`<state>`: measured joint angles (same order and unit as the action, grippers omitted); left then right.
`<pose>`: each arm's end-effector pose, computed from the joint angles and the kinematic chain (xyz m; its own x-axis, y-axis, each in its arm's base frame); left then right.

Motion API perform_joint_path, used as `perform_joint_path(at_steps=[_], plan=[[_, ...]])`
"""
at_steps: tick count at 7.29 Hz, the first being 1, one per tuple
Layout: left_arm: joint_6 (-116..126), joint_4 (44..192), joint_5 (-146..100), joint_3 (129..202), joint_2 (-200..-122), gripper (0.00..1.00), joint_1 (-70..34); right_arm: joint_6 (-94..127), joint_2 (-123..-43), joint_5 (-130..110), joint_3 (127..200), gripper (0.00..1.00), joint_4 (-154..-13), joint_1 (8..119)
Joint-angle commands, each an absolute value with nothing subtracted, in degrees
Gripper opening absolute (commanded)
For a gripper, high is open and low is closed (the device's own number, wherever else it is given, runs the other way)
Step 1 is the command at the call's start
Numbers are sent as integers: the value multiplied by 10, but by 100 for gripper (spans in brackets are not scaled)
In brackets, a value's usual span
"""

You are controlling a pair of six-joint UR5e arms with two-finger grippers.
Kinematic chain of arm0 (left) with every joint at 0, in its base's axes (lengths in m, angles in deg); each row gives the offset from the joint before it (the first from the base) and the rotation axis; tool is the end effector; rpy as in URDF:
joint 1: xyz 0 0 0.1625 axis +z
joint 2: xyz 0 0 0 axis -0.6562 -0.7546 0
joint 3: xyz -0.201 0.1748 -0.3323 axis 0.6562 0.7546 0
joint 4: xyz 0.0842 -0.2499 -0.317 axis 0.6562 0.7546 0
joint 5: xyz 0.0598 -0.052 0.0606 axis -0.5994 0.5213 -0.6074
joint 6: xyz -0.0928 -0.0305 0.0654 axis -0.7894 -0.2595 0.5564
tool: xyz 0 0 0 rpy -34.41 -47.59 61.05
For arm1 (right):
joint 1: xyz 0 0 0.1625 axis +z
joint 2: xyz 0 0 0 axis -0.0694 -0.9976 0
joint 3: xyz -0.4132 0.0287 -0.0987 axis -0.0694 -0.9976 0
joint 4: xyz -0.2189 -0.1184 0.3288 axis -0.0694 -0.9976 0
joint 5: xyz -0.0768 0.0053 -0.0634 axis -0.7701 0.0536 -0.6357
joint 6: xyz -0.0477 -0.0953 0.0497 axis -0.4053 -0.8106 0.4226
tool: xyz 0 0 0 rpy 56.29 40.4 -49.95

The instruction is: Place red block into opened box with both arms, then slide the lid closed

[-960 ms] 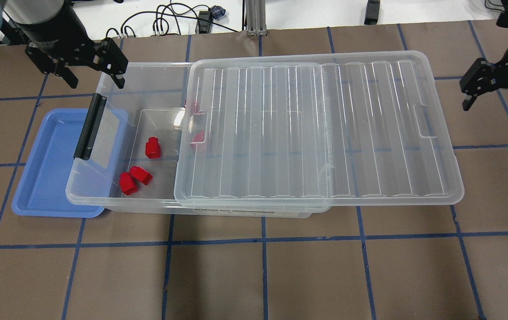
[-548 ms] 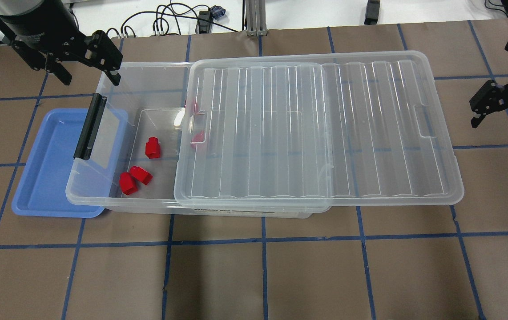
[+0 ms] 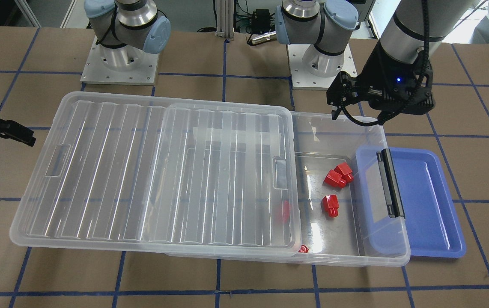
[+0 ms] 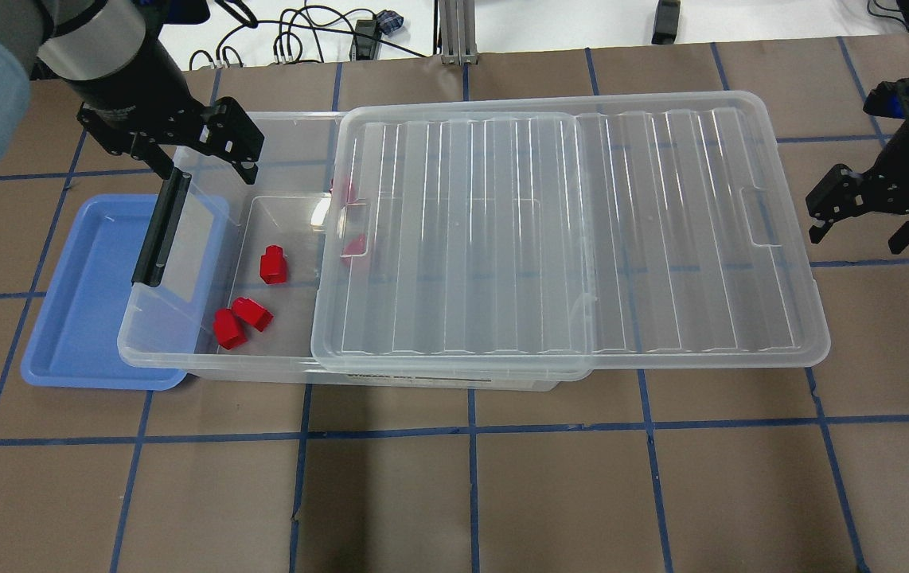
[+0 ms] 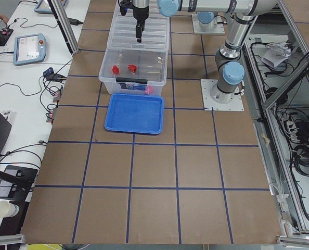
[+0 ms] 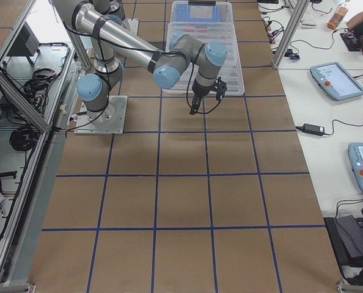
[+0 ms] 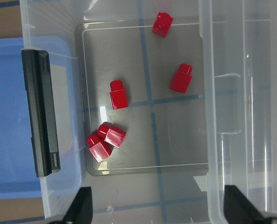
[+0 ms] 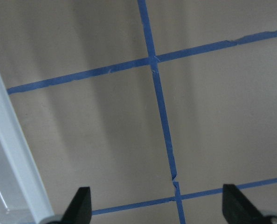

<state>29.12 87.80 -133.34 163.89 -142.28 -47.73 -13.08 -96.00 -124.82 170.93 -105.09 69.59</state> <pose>-0.1245 -0.5071 0.4736 -0.9896 0.1435 0.0094 0.1426 0.9878 -0.0623 -0.0906 -0.5150 0.3352 -0.9815 0.1913 -0.0100 0.1872 0.9686 0.1639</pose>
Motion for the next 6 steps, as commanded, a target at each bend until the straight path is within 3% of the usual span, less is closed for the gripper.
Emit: perform_joint_path(at_steps=[1,6], plan=[[282,859,-1349,1674,-1392,100,-485,-129,-961,-1237,1715,99,-1071,731],[205,943,-1340,1665,-1364,100,-477,-123,-956,-1238,1709,100,-1076,851]])
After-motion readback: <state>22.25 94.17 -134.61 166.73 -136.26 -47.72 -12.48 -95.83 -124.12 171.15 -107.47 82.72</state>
